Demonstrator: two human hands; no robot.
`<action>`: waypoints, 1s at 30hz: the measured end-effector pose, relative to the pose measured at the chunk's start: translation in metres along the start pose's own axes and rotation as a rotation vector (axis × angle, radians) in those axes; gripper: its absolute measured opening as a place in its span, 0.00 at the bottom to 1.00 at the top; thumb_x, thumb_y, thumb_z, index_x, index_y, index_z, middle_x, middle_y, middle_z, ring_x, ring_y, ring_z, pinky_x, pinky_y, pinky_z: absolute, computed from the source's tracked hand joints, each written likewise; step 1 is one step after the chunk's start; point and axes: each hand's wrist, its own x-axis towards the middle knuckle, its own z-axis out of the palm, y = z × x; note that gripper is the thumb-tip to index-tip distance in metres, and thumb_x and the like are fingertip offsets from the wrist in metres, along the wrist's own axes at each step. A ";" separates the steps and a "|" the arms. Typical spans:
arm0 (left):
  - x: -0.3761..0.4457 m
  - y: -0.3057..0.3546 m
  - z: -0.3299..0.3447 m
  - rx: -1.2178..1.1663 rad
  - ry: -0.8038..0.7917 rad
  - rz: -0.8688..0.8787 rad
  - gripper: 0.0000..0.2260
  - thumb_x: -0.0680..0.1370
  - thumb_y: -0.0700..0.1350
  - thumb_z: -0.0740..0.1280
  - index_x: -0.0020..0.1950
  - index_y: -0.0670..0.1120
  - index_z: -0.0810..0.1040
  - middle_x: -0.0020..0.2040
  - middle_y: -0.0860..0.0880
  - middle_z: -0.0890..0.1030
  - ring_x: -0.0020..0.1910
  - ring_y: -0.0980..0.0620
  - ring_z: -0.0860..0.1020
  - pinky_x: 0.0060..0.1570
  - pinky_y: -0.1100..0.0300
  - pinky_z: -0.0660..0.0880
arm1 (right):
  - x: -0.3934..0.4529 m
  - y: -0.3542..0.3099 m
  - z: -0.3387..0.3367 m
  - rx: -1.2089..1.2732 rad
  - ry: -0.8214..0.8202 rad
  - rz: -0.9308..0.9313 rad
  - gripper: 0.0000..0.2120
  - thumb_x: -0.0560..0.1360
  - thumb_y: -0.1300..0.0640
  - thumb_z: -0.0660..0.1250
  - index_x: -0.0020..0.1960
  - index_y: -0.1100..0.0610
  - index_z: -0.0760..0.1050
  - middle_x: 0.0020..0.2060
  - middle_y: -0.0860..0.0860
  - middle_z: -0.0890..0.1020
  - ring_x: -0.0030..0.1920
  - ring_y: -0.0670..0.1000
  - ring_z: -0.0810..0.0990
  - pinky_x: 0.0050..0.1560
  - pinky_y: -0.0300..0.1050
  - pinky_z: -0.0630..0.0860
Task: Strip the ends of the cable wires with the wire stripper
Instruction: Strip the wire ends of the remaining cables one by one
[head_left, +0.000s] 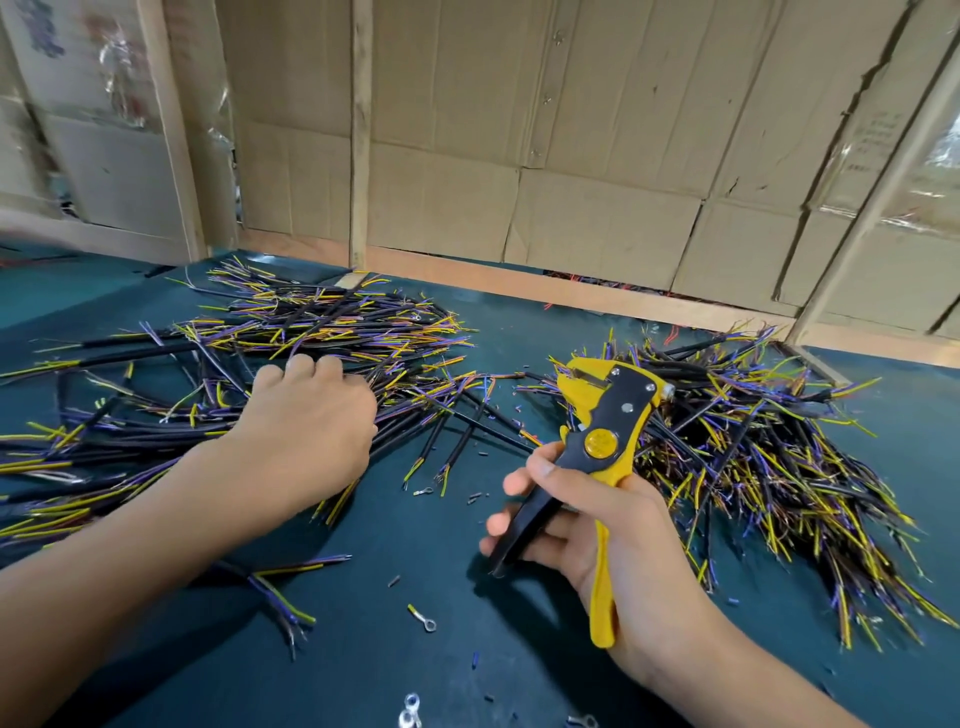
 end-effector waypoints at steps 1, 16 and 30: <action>0.001 0.000 0.000 0.009 0.001 0.007 0.14 0.82 0.55 0.57 0.61 0.48 0.73 0.60 0.46 0.72 0.61 0.43 0.70 0.58 0.49 0.67 | 0.000 0.000 0.000 0.002 0.001 0.000 0.04 0.69 0.60 0.74 0.43 0.57 0.80 0.40 0.62 0.80 0.35 0.65 0.79 0.43 0.64 0.81; 0.004 -0.010 -0.012 -1.129 0.419 0.129 0.05 0.82 0.50 0.62 0.48 0.50 0.71 0.36 0.52 0.80 0.34 0.57 0.76 0.40 0.66 0.71 | 0.000 0.001 -0.002 0.019 -0.007 -0.007 0.03 0.69 0.59 0.74 0.42 0.57 0.81 0.41 0.63 0.80 0.37 0.65 0.79 0.43 0.64 0.80; -0.031 0.024 -0.012 -1.650 -0.494 0.535 0.09 0.81 0.45 0.67 0.40 0.48 0.78 0.37 0.44 0.79 0.28 0.51 0.74 0.27 0.62 0.69 | 0.009 -0.018 -0.014 -0.010 -0.012 -0.220 0.13 0.71 0.68 0.74 0.54 0.61 0.76 0.43 0.62 0.80 0.37 0.63 0.80 0.46 0.63 0.82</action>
